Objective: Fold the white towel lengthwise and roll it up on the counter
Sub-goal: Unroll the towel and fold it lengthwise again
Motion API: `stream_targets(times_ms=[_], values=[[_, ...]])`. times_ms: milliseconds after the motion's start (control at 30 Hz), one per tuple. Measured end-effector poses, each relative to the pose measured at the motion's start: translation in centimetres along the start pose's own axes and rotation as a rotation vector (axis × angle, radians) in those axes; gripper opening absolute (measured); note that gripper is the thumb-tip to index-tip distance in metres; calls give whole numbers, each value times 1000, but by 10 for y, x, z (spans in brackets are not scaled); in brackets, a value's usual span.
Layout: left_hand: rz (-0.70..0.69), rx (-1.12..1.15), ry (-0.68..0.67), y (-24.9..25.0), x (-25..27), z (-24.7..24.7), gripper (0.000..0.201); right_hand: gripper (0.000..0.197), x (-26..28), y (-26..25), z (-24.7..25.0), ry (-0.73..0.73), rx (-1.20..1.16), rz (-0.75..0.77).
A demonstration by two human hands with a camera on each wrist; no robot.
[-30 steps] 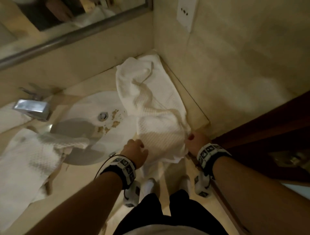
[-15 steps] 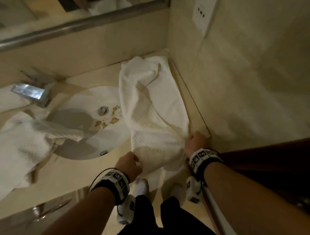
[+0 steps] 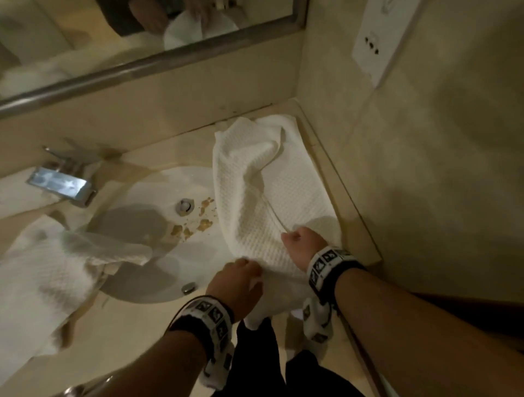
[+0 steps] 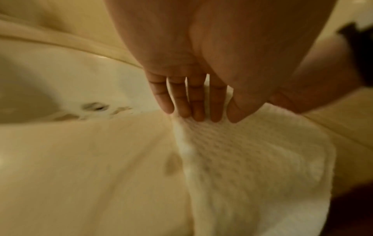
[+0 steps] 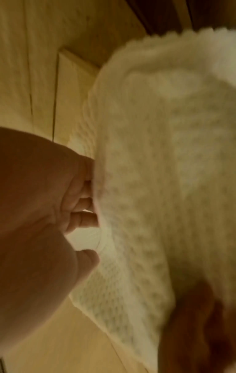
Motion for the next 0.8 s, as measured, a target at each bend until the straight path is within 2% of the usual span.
stream_targets(times_ms=[67,100,200,233,267,333,400,467,567,667,700,733,800], values=[[-169,-143,-19,3,-14,6,33,66,-7,-19,-5,-25,-1,-19],[-215,-192,-41,7,-18,9,35,64,-7,-25,-4,29,-21,11],[-234,-227,-144,15,-27,18,42,39,-6,-32,19,375,-201,71],[-236,-221,-166,17,-30,20,44,36,-5,-26,29,455,-236,26],[-235,-214,-189,19,-31,22,45,38,-7,-16,35,469,-240,-61],[-242,-184,-245,23,-34,27,40,44,-16,8,40,364,-193,-283],[-252,-151,-345,26,-35,28,34,39,-26,22,40,285,-185,-376],[-260,-105,-487,24,-37,24,34,34,-35,13,42,274,-191,-321],[-244,-67,-709,21,-35,17,39,53,-52,-20,47,209,-166,-175],[-263,3,-928,24,-34,18,43,64,-75,-54,49,207,-239,-159],[-282,49,-925,27,-36,23,40,64,-82,-63,48,206,-246,-168],[-298,107,-866,30,-39,30,37,62,-88,-69,47,205,-227,-174],[-258,200,-559,29,-52,54,34,55,-94,-73,46,216,-152,-180]])
Point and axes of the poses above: each hand's wrist, its own x-axis away from the middle knuckle, its own z-axis out of the back of the hand, y = z × x, the point moved 3 cm from there along -x, towards the middle knuckle, and after that the axes turned 2 degrees about -z, right-handed, at the moved point
